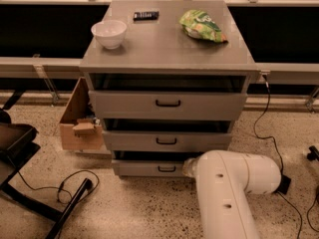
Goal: Close bottom drawer
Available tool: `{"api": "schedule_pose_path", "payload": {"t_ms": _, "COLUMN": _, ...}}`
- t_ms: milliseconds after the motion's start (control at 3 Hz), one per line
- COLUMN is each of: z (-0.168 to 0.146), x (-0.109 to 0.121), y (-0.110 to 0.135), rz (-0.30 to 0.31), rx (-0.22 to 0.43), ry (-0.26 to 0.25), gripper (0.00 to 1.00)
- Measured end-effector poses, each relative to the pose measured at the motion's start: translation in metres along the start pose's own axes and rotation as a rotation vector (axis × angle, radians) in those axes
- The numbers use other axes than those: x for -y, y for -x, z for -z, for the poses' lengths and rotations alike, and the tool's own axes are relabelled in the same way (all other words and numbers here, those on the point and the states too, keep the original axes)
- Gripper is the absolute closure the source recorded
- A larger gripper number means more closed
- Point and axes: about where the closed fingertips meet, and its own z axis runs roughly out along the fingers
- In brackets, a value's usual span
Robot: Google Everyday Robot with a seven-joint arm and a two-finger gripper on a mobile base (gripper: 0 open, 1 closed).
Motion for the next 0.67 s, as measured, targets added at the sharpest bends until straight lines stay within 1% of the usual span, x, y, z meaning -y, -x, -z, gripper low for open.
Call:
{"api": "schedule_pose_path", "payload": {"t_ms": 333, "z": 0.0005, "x": -0.0034, "y": 0.0007, "rz": -0.005, "rx": 0.0, "ry": -0.001, "gripper": 1.0}}
{"api": "schedule_pose_path", "payload": {"t_ms": 667, "z": 0.0005, "x": -0.0037, "y": 0.0009, "rz": -0.005, "rx": 0.0, "ry": -0.001, "gripper": 0.82}}
